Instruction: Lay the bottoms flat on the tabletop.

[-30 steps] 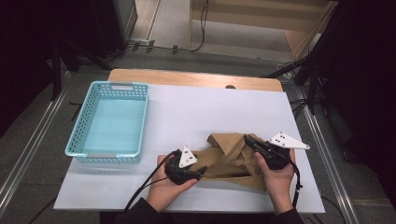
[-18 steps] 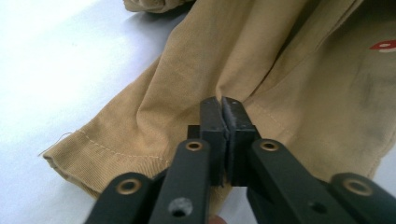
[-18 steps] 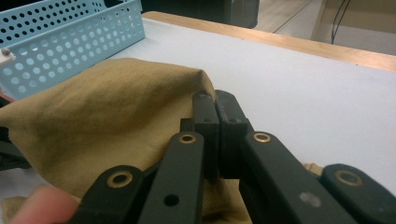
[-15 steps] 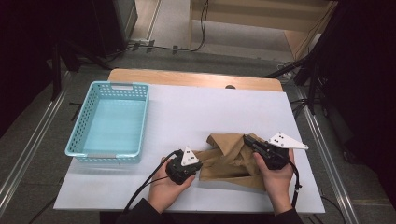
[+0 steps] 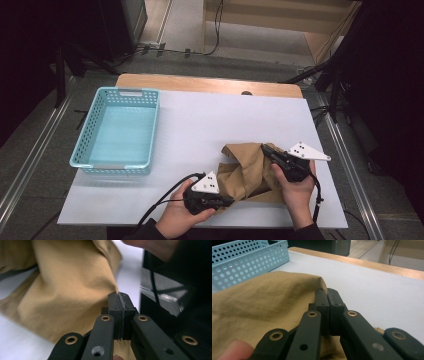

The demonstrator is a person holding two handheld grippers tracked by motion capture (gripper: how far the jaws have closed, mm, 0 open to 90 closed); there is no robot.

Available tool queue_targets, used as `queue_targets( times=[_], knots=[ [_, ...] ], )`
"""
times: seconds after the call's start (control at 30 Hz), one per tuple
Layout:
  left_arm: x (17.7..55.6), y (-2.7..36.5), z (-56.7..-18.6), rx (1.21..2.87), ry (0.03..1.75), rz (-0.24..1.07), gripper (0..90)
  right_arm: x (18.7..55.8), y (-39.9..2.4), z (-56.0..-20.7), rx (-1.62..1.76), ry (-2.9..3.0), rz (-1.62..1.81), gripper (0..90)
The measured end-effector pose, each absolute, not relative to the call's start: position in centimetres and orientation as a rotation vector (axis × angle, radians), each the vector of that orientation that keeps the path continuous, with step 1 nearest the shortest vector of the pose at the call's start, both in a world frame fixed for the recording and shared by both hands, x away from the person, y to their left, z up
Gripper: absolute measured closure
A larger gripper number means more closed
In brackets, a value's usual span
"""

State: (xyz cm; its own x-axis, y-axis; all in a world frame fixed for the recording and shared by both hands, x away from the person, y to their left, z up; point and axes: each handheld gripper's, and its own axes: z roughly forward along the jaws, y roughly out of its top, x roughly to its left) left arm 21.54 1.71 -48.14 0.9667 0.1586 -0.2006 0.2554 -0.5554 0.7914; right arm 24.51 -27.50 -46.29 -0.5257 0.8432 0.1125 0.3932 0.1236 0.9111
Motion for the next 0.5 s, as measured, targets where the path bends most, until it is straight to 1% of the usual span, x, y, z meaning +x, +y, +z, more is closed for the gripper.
queue_targets(
  times=[0.07,0.13,0.17,0.2,0.27,0.3,0.33,0.43,0.5],
  knots=[
    [21.7,1.8,-48.4,2.189,0.317,-0.093,89.4,24.6,-27.4,-46.4,1.188,1.978,1.377,86.6],
    [22.3,2.3,-48.8,2.187,0.385,-0.071,89.2,24.6,-27.4,-46.6,1.201,1.978,1.365,86.5],
    [22.7,2.6,-49.0,2.173,0.426,-0.062,89.2,24.7,-27.5,-47.0,1.213,1.98,1.349,84.1],
    [23.1,3.0,-49.2,2.164,0.462,-0.043,89.2,24.7,-27.5,-47.0,1.213,1.98,1.349,84.1],
    [23.9,3.7,-49.4,2.15,0.541,0.001,89.2,24.8,-27.6,-47.4,1.234,1.989,1.355,76.8],
    [24.6,4.2,-49.7,2.14,0.616,0.054,89.3,24.9,-27.6,-47.6,1.242,2.005,1.348,74.9],
    [24.6,4.2,-49.7,2.14,0.616,0.054,89.3,24.9,-27.6,-47.6,1.242,2.005,1.348,74.9],
    [25.2,4.5,-50.3,2.182,0.677,0.126,89.2,24.9,-27.5,-47.8,1.237,2.026,1.342,73.6],
    [25.5,4.5,-50.7,2.201,0.708,0.12,89.2,24.8,-27.2,-47.9,1.235,2.035,1.332,71.5]
  ],
)
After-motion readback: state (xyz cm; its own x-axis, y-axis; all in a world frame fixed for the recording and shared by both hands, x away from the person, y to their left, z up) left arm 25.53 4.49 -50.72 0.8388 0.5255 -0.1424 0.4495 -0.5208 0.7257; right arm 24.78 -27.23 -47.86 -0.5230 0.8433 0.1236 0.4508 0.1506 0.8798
